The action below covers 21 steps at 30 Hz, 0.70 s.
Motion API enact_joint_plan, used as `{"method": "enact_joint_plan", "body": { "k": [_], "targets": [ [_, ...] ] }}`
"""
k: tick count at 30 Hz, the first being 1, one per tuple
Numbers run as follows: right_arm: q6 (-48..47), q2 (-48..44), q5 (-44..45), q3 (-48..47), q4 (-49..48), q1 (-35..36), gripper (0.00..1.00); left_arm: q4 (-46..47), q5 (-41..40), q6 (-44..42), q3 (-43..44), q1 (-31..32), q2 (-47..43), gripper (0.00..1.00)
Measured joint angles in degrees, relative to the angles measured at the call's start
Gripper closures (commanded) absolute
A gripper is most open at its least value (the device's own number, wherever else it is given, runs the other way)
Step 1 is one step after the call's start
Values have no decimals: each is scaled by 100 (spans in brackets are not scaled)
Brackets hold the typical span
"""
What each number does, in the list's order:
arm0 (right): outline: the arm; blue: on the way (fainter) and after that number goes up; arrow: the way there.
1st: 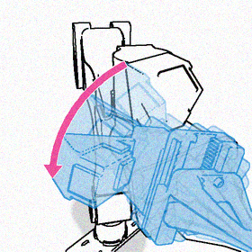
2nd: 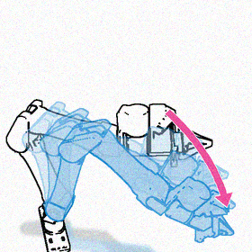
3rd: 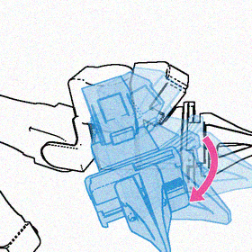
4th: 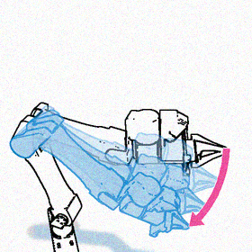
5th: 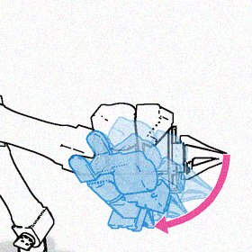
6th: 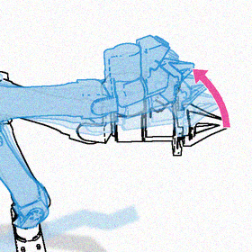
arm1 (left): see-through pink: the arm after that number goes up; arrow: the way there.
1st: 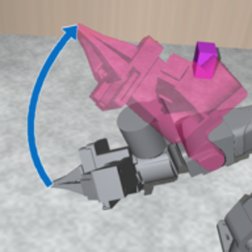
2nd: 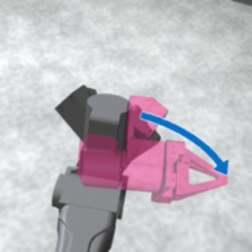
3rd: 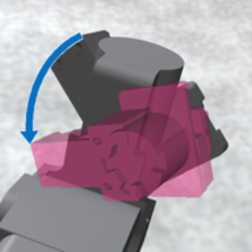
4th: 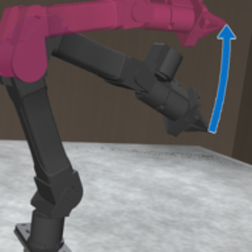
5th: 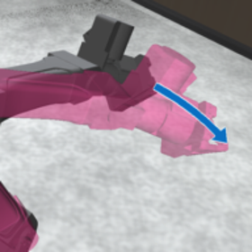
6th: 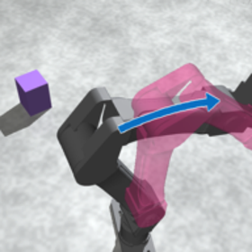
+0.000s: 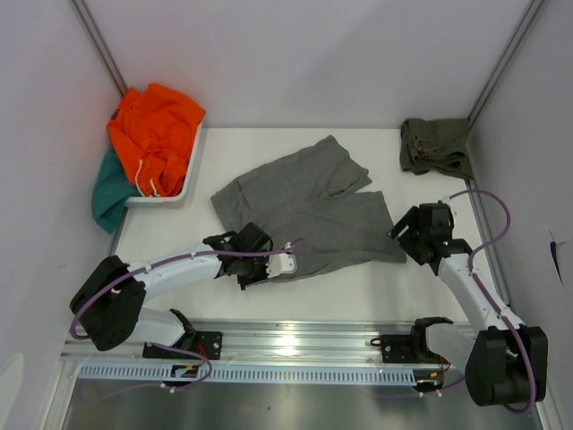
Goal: Fold and stack the shorts
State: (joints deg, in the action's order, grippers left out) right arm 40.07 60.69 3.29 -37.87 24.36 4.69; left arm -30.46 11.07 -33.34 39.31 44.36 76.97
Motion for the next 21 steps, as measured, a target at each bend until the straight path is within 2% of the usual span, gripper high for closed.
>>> {"method": "enact_joint_plan", "body": {
  "k": [4, 10, 21],
  "targets": [
    [721, -380, 46, 549, 144, 9, 20, 22, 15, 105, 0, 0, 0, 99],
    [1550, -669, 46, 848, 181, 24, 21, 42, 17, 214, 2, 0, 0, 99],
    [2444, -402, 177, 1665, -748, 79, 36, 105, 26, 352, -4, 0, 0, 100]
  ]
}}
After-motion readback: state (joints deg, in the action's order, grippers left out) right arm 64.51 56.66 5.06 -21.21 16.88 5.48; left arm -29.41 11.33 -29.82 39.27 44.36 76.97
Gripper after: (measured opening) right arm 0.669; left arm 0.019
